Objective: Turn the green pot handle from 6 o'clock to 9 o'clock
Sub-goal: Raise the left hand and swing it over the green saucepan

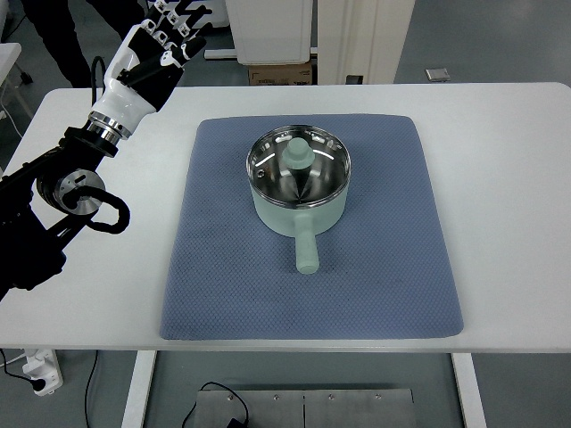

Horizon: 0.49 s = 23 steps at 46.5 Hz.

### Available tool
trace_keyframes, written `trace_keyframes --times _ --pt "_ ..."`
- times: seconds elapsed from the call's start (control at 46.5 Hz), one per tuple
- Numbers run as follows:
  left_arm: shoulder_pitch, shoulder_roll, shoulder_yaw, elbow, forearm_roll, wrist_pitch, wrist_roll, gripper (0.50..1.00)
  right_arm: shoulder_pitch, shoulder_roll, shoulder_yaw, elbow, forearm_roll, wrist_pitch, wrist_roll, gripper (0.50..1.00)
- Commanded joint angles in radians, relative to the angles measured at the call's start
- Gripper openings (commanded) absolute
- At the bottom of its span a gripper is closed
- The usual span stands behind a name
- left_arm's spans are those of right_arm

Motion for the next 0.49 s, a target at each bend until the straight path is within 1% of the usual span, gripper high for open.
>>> trace_keyframes --times 0.0,0.108,0.323,0.473 --pt "-0.005 0.002 -0.002 -0.015 0.06 -0.003 -0.004 1.0 0.0 0.0 0.0 0.0 -0.001 0.0 0.0 1.0" --pt "-0.015 0.006 -0.013 -0.05 0.132 -0.003 -0.018 1.0 0.0 0.0 0.0 0.0 0.0 0.0 0.0 1.0" --pt "-0.019 0.004 -0.042 -0.15 0.299 -0.006 -0.018 1.0 0.0 0.0 0.0 0.0 -0.001 0.0 0.0 1.0" --pt "-0.02 0.006 -0.042 -0.228 0.335 -0.006 -0.018 1.0 0.0 0.0 0.0 0.0 0.0 0.0 0.0 1.0"
